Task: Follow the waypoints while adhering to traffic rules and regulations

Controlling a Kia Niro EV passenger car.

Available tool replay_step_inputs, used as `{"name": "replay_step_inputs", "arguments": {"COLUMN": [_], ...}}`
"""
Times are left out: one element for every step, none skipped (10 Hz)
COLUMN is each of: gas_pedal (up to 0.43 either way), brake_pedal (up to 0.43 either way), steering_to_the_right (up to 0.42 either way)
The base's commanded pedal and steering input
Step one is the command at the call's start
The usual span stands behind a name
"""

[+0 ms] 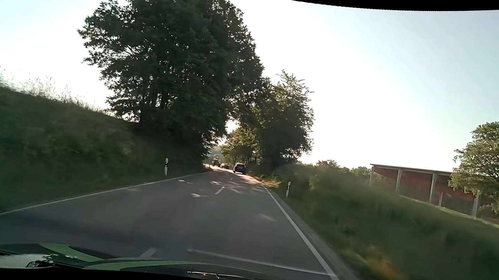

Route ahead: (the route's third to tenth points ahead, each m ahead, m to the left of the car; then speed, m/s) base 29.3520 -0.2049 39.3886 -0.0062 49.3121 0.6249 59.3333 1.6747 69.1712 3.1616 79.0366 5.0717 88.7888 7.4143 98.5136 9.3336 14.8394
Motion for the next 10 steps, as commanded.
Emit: {"name": "replay_step_inputs", "arguments": {"gas_pedal": [0.067,0.067,0.067,0.067,0.067,0.067,0.067,0.067,0.067,0.067], "brake_pedal": [0.000,0.000,0.000,0.000,0.000,0.000,0.000,0.000,0.000,0.000], "steering_to_the_right": [0.003,0.005,0.004,0.003,0.001,0.000,0.000,-0.003,-0.006,-0.008]}}
